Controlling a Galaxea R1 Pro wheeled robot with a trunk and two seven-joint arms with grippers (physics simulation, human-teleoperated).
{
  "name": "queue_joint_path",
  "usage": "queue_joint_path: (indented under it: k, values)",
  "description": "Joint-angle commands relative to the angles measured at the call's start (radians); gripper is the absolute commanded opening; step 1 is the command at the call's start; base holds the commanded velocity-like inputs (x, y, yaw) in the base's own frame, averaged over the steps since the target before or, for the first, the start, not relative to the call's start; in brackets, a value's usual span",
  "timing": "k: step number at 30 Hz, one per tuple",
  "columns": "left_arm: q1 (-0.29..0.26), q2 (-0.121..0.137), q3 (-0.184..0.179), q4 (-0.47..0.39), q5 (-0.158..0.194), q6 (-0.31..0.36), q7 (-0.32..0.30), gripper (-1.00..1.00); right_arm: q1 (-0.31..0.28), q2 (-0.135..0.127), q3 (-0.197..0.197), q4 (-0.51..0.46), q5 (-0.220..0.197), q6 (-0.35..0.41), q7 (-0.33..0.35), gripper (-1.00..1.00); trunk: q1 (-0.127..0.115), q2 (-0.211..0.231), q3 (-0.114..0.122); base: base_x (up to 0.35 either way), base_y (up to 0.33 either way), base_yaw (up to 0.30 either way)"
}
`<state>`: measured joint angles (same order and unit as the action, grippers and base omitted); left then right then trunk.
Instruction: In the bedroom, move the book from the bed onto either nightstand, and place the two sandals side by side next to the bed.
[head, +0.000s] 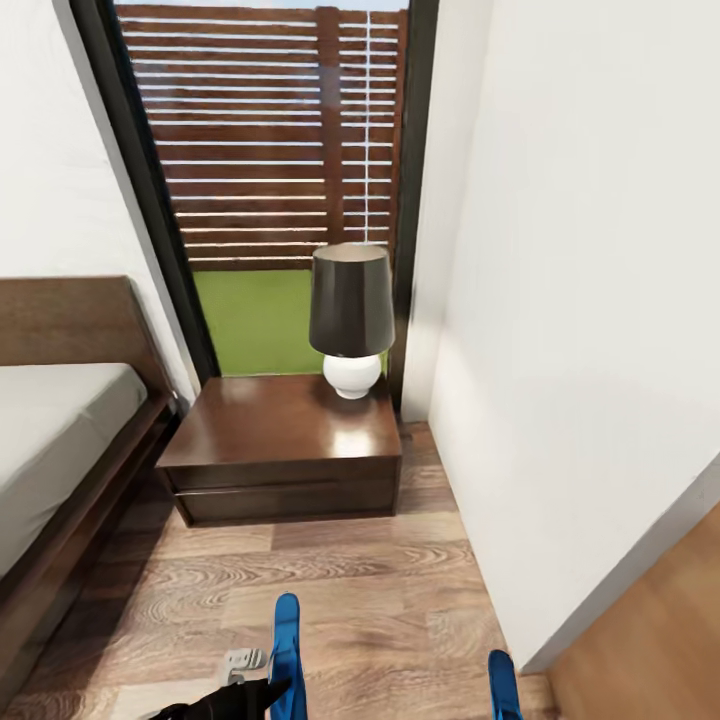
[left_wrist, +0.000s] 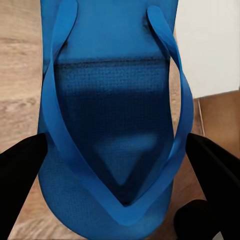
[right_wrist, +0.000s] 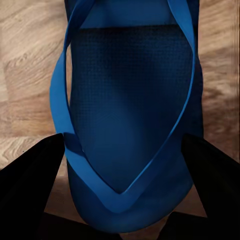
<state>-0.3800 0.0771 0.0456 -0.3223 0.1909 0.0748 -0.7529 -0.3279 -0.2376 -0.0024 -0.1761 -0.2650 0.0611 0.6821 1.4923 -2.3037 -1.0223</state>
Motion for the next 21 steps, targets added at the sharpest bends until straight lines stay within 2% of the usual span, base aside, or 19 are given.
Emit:
queue_joint_path:
  k: [1,11,16,21]
  values:
    - [0.000,0.000,0.005,0.000,0.004,0.008,-0.006,-1.00,0.000,0.000,-0.001,0.000,-0.008,0.006,0.004,-1.00,0.000,0.000,-0.001,0.314,-0.140,0.000]
    - [0.000,0.000,0.005,0.000,0.004,0.008,-0.006,-1.00,0.000,0.000,-0.001,0.000,-0.008,0.006,0.004,-1.00,0.000,0.000,-0.001,0.296,-0.174,0.021]
    - [0.000,0.000,0.005,0.000,0.004,0.008,-0.006,-1.00,0.000,0.000,-0.001,0.000,-0.008,0.006,0.004,-1.00,0.000,0.000,-0.003,0.272,-0.166,0.234]
    - [0.000,0.001,0.005,0.000,0.004,0.008,-0.006,-1.00,0.000,0.000,-0.001,0.000,-0.008,0.006,0.004,-1.00,0.000,0.000,-0.005,0.098,-0.071,0.267]
